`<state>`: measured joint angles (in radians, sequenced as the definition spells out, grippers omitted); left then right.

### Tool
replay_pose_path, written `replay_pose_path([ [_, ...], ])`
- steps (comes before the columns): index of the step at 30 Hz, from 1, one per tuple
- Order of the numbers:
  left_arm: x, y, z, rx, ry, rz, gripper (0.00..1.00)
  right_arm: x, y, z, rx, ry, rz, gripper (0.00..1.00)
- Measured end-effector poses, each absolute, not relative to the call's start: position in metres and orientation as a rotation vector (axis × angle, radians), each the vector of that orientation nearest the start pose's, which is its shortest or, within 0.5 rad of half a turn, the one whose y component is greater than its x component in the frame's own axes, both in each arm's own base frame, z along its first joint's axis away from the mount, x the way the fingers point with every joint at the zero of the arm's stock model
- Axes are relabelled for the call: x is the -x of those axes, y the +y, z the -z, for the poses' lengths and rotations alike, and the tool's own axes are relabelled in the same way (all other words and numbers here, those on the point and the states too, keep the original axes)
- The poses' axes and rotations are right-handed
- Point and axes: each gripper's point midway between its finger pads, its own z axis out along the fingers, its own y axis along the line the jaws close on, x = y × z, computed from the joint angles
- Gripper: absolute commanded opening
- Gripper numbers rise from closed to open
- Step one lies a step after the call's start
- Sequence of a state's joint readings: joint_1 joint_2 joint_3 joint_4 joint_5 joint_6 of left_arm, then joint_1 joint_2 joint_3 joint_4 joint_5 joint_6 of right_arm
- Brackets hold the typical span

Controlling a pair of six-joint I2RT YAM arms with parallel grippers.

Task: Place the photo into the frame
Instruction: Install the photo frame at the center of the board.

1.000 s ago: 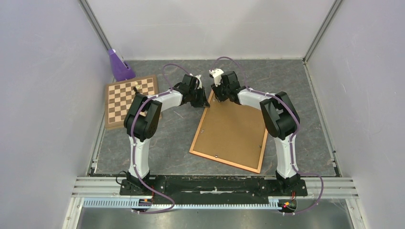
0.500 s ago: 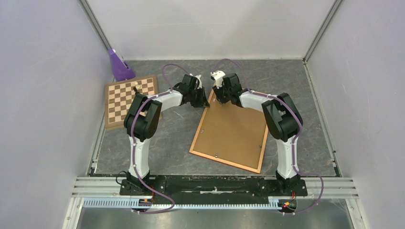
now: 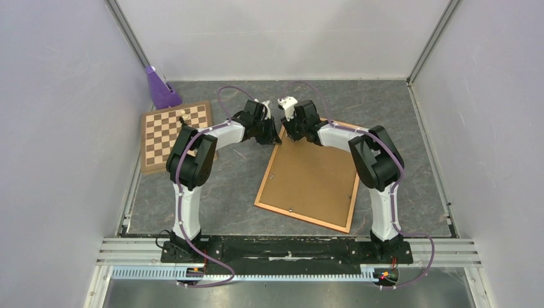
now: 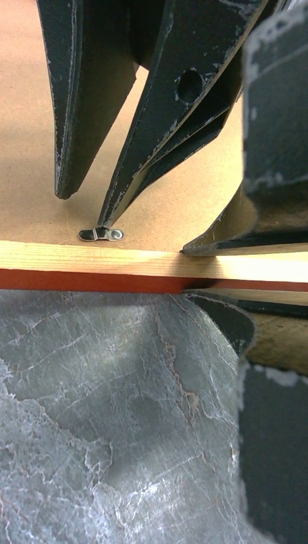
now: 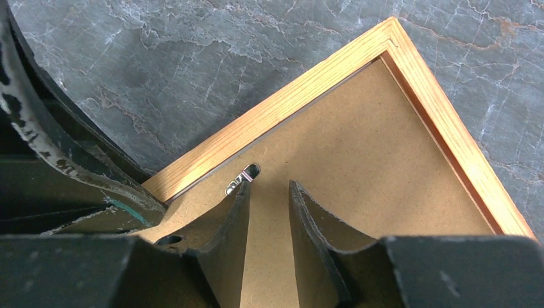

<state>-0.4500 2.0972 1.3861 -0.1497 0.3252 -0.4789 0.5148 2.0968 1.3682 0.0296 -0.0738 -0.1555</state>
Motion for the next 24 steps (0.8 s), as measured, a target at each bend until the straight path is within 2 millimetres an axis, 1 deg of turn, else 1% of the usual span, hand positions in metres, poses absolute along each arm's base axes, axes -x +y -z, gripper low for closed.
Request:
replay_pose_path([
  [10,-0.42,-0.283,-0.025,-0.114,2.534,0.813,0.02,-0.469,0.276,-0.031,0.793,2.136,-0.273,0.32],
  [19,-0.42,-0.283,-0.025,-0.115,2.529,0.819,0.02,-0.477,0.28,-0.031,0.791,2.126,-0.275,0.32],
  [24,-0.42,-0.283,-0.025,-0.115,2.529,0.819,0.02,-0.477,0.281,-0.031,0.792,2.124,-0.28,0.32],
])
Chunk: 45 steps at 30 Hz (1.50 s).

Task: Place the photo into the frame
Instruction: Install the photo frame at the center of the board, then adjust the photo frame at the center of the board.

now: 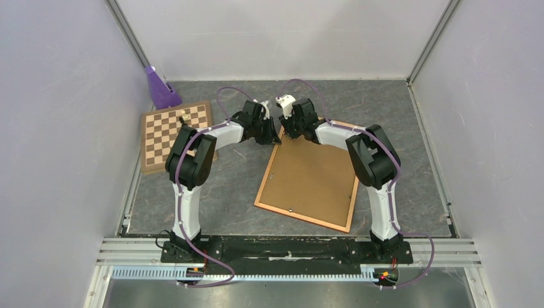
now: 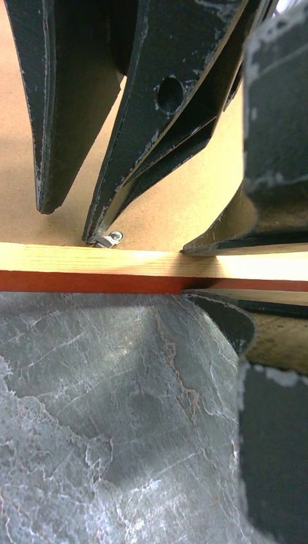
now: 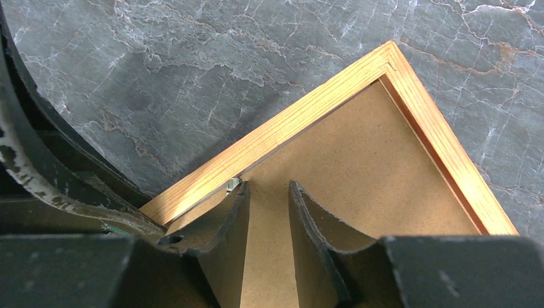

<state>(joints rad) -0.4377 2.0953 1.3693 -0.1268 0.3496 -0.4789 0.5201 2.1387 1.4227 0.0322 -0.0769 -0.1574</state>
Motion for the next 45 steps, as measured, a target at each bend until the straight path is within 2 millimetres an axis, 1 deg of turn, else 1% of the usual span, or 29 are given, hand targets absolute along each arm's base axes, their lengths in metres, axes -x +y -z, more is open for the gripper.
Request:
replay_pose_path([
  [12,-0.42,-0.283,-0.025,-0.115,2.529,0.819,0.02,-0.475,0.283,-0.03,0.795,2.104,-0.298,0.3],
  [17,-0.421,-0.282,-0.025,-0.112,2.528,0.82,0.02,-0.468,0.282,-0.031,0.799,2.095,-0.311,0.31],
  [26,-0.421,-0.28,-0.025,-0.108,2.533,0.826,0.02,-0.46,0.268,-0.033,0.792,2.137,-0.287,0.38],
  [30,-0.421,-0.277,-0.026,-0.12,2.554,0.802,0.02,-0.459,0.251,-0.039,0.768,2.159,-0.268,0.4],
  [34,-0.426,-0.273,-0.027,-0.178,2.588,0.751,0.02,-0.466,0.223,-0.063,0.726,2.137,-0.219,0.46],
  [36,-0.431,-0.272,-0.028,-0.23,2.6,0.721,0.03,-0.474,0.206,-0.079,0.709,2.111,-0.177,0.53],
  [37,-0.434,-0.271,-0.029,-0.253,2.603,0.708,0.05,-0.477,0.199,-0.084,0.702,2.103,-0.156,0.56],
  [39,-0.44,-0.27,-0.028,-0.3,2.609,0.679,0.12,-0.484,0.184,-0.088,0.697,2.099,-0.117,0.62],
  [40,-0.444,-0.27,-0.029,-0.328,2.612,0.665,0.17,-0.488,0.176,-0.089,0.697,2.102,-0.096,0.65],
  [41,-0.447,-0.269,-0.029,-0.354,2.612,0.654,0.19,-0.492,0.168,-0.089,0.696,2.109,-0.078,0.67],
  [43,-0.453,-0.269,-0.03,-0.391,2.617,0.637,0.25,-0.501,0.153,-0.089,0.697,2.119,-0.038,0.69],
  [45,-0.457,-0.269,-0.029,-0.421,2.621,0.628,0.35,-0.511,0.141,-0.086,0.695,2.123,-0.003,0.69],
])
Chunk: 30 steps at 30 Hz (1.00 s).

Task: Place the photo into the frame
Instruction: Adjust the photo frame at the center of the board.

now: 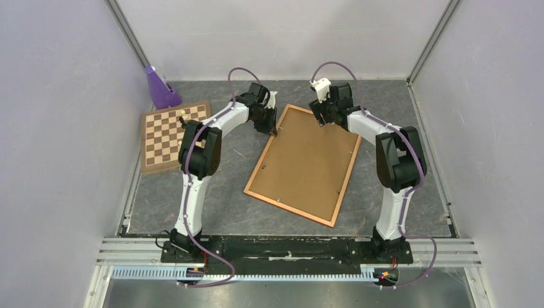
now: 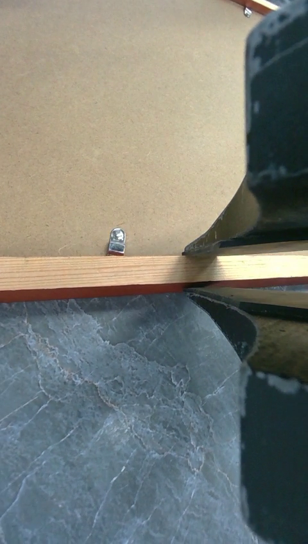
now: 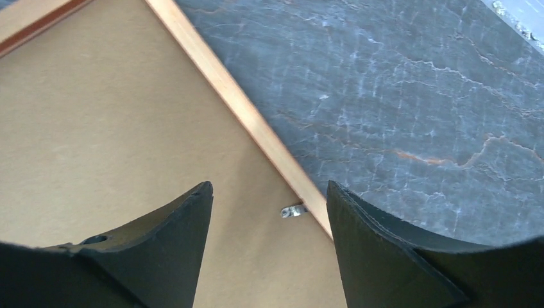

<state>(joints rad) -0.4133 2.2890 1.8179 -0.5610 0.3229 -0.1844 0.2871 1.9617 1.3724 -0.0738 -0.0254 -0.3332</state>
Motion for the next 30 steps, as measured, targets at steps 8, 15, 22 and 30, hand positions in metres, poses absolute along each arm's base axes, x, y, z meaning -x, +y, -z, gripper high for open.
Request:
replay_pose_path([
  [8,-0.462,-0.268,-0.037,-0.476,2.606,0.613,0.67,-0.537,0.13,-0.061,0.73,2.168,0.032,0.62],
  [15,-0.459,-0.267,-0.043,-0.478,2.611,0.612,0.68,-0.547,0.121,-0.043,0.741,2.207,0.019,0.58],
  [22,-0.438,-0.265,-0.096,-0.567,2.529,0.653,0.68,-0.549,0.113,-0.037,0.732,2.224,-0.002,0.46],
  [30,-0.36,-0.275,-0.125,-0.94,2.422,0.709,0.68,-0.547,0.114,-0.035,0.706,2.235,-0.064,0.26],
])
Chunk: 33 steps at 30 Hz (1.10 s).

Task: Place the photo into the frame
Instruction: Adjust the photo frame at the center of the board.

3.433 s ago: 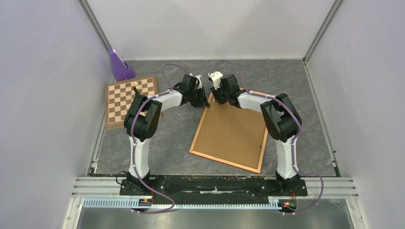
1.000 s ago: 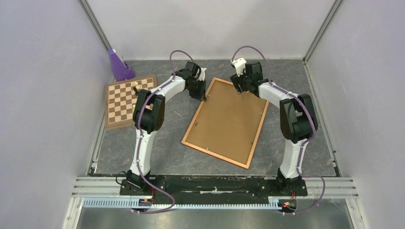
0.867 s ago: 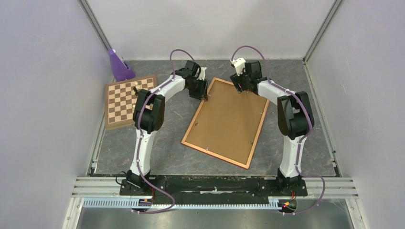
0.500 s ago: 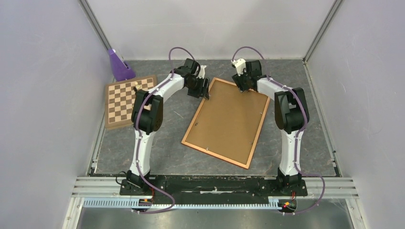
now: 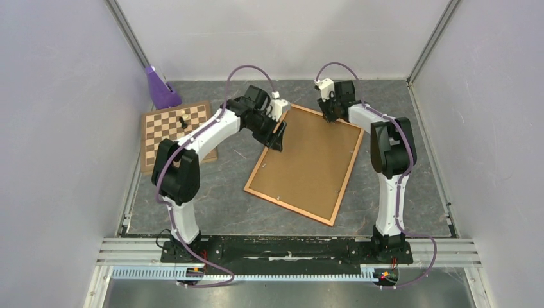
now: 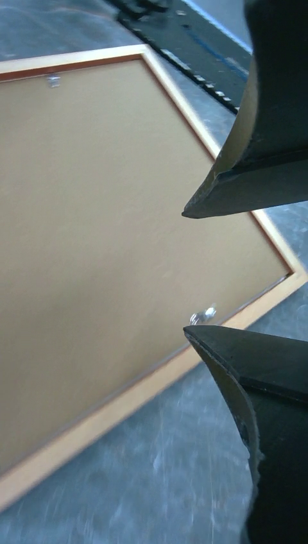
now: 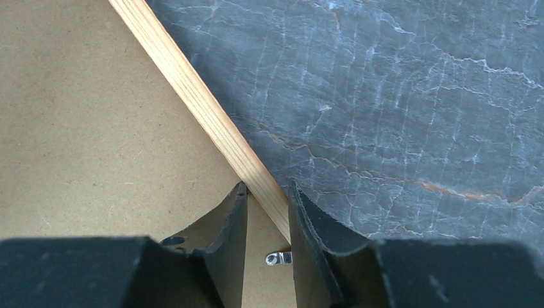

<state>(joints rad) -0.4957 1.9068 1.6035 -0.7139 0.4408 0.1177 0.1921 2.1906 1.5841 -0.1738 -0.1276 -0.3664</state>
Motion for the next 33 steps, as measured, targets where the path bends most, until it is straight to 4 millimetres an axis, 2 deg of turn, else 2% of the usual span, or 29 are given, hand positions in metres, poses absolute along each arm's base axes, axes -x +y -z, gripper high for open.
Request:
replay_pose_path([
  [3,-0.33,-0.278,-0.116,-1.06,2.43,0.726,0.68,-0.55,0.106,-0.035,0.678,2.237,-0.06,0.21],
  [8,-0.295,-0.283,-0.095,-1.243,2.443,0.707,0.68,-0.553,0.072,-0.035,0.564,2.252,-0.024,0.16],
  [13,-0.283,-0.282,-0.081,-1.312,2.458,0.624,0.68,-0.529,0.03,-0.035,0.441,2.291,0.028,0.14],
  [16,-0.29,-0.274,-0.074,-1.294,2.472,0.525,0.68,-0.498,0.009,-0.035,0.386,2.33,0.05,0.14],
  [19,-0.305,-0.264,-0.072,-1.214,2.48,0.402,0.68,-0.458,-0.008,-0.034,0.341,2.368,0.081,0.14],
  [24,-0.333,-0.245,-0.078,-1.039,2.482,0.241,0.68,-0.402,-0.021,-0.035,0.277,2.409,0.084,0.14],
  [28,-0.342,-0.221,-0.072,-0.902,2.519,0.159,0.69,-0.381,-0.025,-0.04,0.217,2.406,0.073,0.14],
  [33,-0.334,-0.187,-0.053,-0.782,2.602,0.086,0.69,-0.372,-0.025,-0.042,0.131,2.391,0.045,0.15],
])
